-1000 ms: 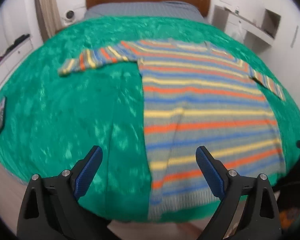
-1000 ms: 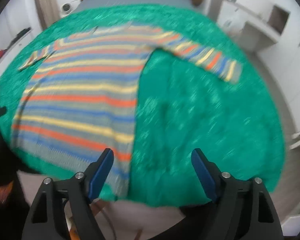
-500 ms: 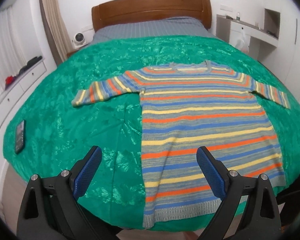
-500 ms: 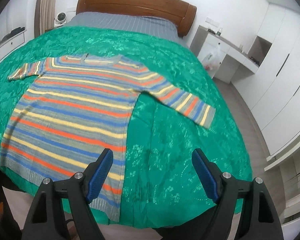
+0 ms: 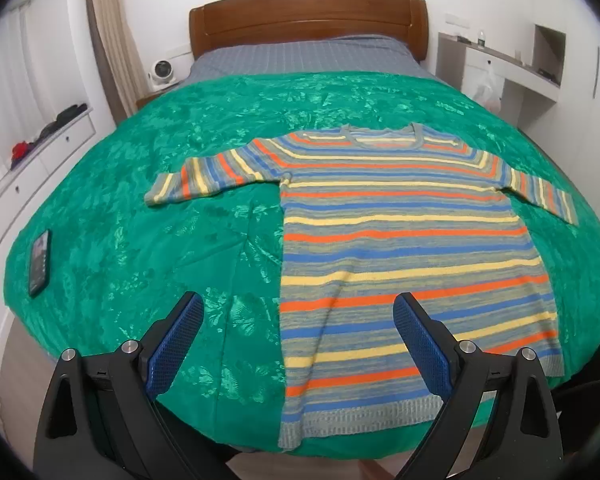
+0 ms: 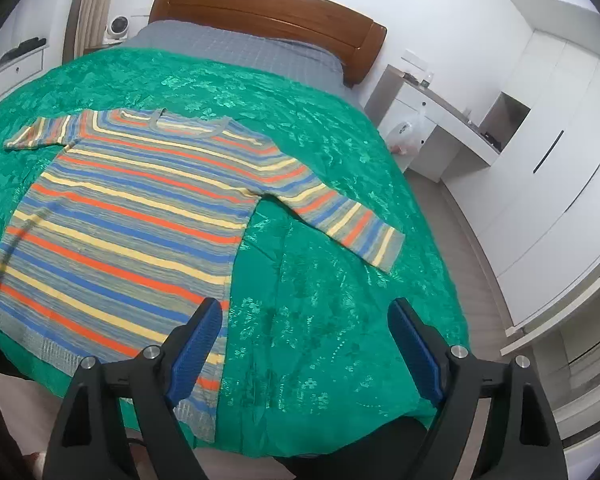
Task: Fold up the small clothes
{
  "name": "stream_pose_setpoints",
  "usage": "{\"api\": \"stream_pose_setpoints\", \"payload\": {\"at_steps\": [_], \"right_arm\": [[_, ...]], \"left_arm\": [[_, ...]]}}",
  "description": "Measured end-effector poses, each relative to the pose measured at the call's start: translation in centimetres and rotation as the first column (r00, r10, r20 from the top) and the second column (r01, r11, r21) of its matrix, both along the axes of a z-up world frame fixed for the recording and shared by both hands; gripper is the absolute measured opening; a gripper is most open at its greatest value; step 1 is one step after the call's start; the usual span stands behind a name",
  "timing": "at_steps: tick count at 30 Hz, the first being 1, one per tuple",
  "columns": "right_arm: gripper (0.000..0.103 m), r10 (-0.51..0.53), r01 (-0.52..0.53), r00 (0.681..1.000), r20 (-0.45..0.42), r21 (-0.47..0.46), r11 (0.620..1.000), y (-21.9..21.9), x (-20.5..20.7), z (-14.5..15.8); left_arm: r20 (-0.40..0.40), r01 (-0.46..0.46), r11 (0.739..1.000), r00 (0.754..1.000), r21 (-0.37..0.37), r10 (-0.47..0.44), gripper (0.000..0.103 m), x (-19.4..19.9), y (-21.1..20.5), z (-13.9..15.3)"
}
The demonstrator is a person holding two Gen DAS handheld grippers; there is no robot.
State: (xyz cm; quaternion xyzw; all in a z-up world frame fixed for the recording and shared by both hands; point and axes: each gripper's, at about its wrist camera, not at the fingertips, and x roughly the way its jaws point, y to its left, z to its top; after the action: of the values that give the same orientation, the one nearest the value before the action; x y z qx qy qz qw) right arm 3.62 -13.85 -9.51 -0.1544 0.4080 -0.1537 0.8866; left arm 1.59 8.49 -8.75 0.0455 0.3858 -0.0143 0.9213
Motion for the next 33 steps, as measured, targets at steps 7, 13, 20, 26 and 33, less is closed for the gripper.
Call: {"api": "stream_pose_setpoints", "payload": {"at_steps": [7, 13, 20, 26, 33], "right_arm": [[0.092, 0.019, -0.02, 1.0, -0.017, -0.062, 0.998, 1.2, 0.2, 0.7], [0.096, 0.032, -0.033, 0.999, -0.012, -0.093, 0.995, 1.8, 0.5, 1.1], [0.098, 0.017, -0.019, 1.0, -0.013, -0.122, 0.992, 1.6, 0.9, 1.5], [0.098, 0.009, -0.01, 1.0, -0.01, -0.135, 0.991, 1.5, 1.2, 1.8], [0.099, 0.027, -0.025, 0.999, 0.021, -0.087, 0.996, 1.0, 1.5, 2.2]], "left_arm": [[-0.017, -0.007, 1.0, 1.0, 0.005, 0.008, 0.097, 0.0, 0.2, -0.4], [-0.019, -0.015, 1.0, 1.0, 0.016, 0.016, 0.097, -0.1, 0.3, -0.6], [-0.022, -0.026, 0.999, 0.999, 0.019, 0.027, 0.097, 0.0, 0.5, -0.7], [-0.022, -0.03, 0.999, 0.999, 0.023, 0.031, 0.097, 0.2, 0.6, -0.7], [-0.04, -0.045, 0.999, 0.998, 0.013, 0.046, 0.098, 0.6, 1.1, -1.1]]}}
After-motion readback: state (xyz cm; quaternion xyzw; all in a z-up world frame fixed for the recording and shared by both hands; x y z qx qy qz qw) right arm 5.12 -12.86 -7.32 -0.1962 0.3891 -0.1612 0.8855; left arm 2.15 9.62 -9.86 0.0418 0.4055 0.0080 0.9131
